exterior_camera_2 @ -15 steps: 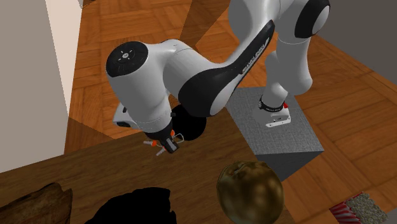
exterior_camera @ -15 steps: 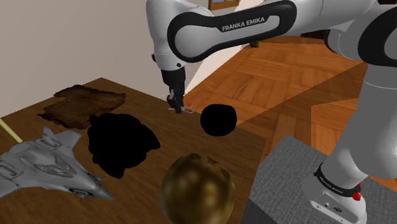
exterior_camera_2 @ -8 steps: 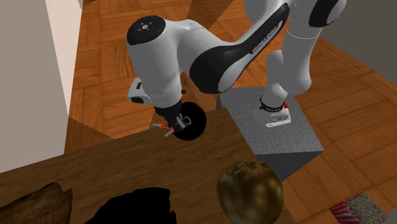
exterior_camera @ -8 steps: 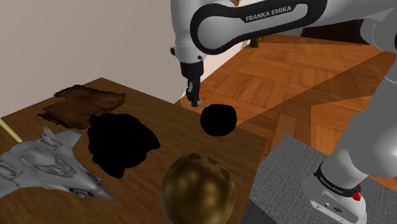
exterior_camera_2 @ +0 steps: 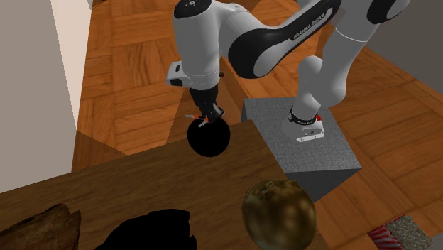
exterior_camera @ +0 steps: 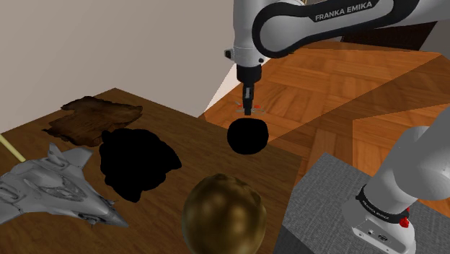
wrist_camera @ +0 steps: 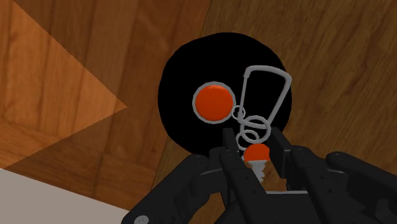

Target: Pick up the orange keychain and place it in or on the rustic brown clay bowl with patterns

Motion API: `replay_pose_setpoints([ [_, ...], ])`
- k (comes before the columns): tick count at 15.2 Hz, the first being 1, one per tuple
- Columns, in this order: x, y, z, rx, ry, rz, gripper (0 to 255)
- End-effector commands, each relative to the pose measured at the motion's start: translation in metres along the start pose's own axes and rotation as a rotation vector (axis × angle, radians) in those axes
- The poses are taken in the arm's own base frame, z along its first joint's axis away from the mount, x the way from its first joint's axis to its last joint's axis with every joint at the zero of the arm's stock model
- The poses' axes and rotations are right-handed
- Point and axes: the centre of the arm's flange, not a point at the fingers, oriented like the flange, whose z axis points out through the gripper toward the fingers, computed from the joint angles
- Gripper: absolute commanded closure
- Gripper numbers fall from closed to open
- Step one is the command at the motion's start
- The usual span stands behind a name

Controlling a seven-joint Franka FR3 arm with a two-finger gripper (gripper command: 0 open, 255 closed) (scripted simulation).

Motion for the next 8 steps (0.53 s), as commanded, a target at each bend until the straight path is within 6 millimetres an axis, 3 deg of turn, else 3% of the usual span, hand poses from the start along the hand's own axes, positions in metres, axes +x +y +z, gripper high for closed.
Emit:
replay_pose_setpoints([
  [1, -0.005, 0.002, 0.01, 0.0, 0.0, 0.0, 255],
  [8, -0.002, 0.001, 0.047, 0.0, 0.0, 0.0, 255],
])
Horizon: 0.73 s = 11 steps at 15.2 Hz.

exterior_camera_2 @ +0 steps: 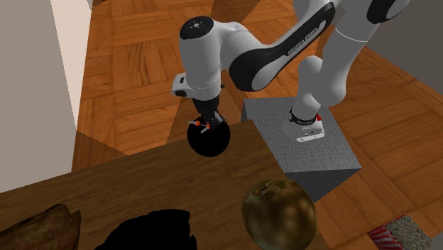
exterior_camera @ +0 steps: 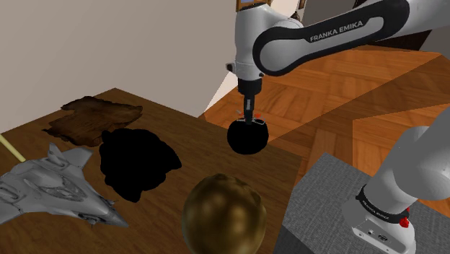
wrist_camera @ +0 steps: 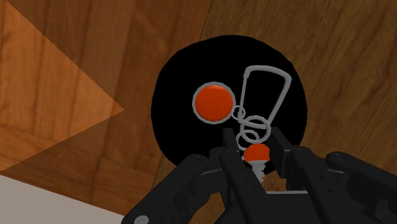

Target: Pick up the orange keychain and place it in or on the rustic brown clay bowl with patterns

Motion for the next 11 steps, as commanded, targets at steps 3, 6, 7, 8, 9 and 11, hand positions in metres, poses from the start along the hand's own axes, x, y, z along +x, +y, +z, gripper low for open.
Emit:
replay_pose_setpoints([
  [3, 0.002, -0.001, 0.022, 0.0, 0.0, 0.0, 255],
  [6, 0.003, -0.001, 0.038, 0.0, 0.0, 0.0, 255],
  [7, 0.003, -0.001, 0.038, 0.0, 0.0, 0.0, 255],
  [8, 0.003, -0.001, 0.038, 0.0, 0.0, 0.0, 255],
  [9, 0.003, -0.001, 0.038, 0.0, 0.0, 0.0, 255],
  [11, 0.003, -0.001, 0.038, 0.0, 0.0, 0.0, 255],
])
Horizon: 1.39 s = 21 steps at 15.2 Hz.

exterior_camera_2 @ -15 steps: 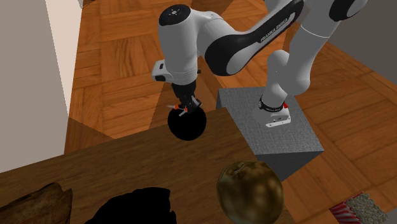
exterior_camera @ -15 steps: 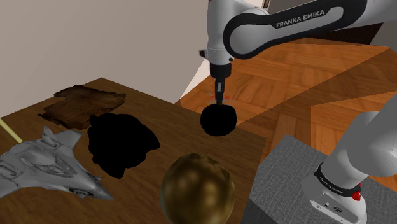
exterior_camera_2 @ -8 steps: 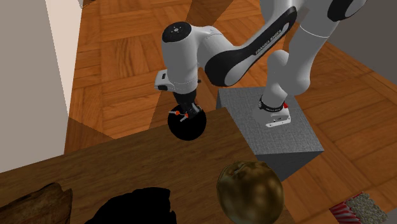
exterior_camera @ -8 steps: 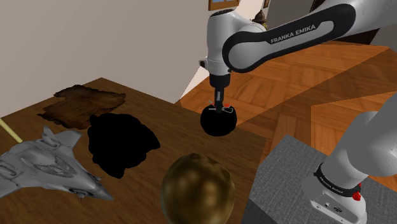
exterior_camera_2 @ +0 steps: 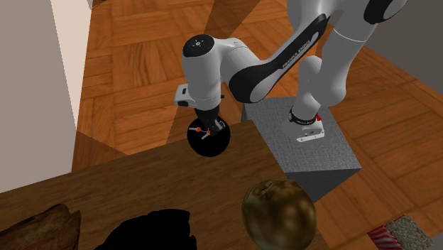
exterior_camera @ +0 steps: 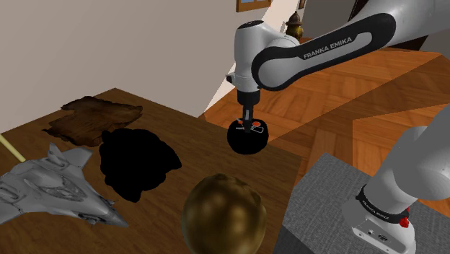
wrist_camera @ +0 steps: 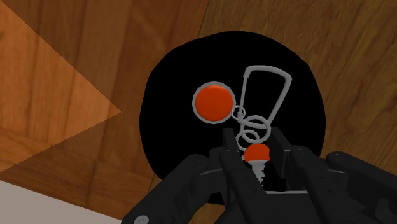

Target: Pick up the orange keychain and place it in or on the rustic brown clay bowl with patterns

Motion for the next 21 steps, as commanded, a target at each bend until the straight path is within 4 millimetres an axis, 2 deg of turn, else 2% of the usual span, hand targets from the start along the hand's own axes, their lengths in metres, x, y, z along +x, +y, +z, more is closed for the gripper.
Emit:
replay_pose_setpoints([
  [1, 0.0, 0.0, 0.0, 0.0, 0.0, 0.0, 255],
  [3, 0.0, 0.0, 0.0, 0.0, 0.0, 0.0, 255],
  [4, 0.0, 0.0, 0.0, 0.0, 0.0, 0.0, 0],
  [9, 0.0, 0.0, 0.0, 0.0, 0.0, 0.0, 0],
  [13, 0.0, 0.0, -0.05, 0.0, 0.0, 0.0, 0],
  [21, 0.0, 0.0, -0.05, 0.0, 0.0, 0.0, 0],
])
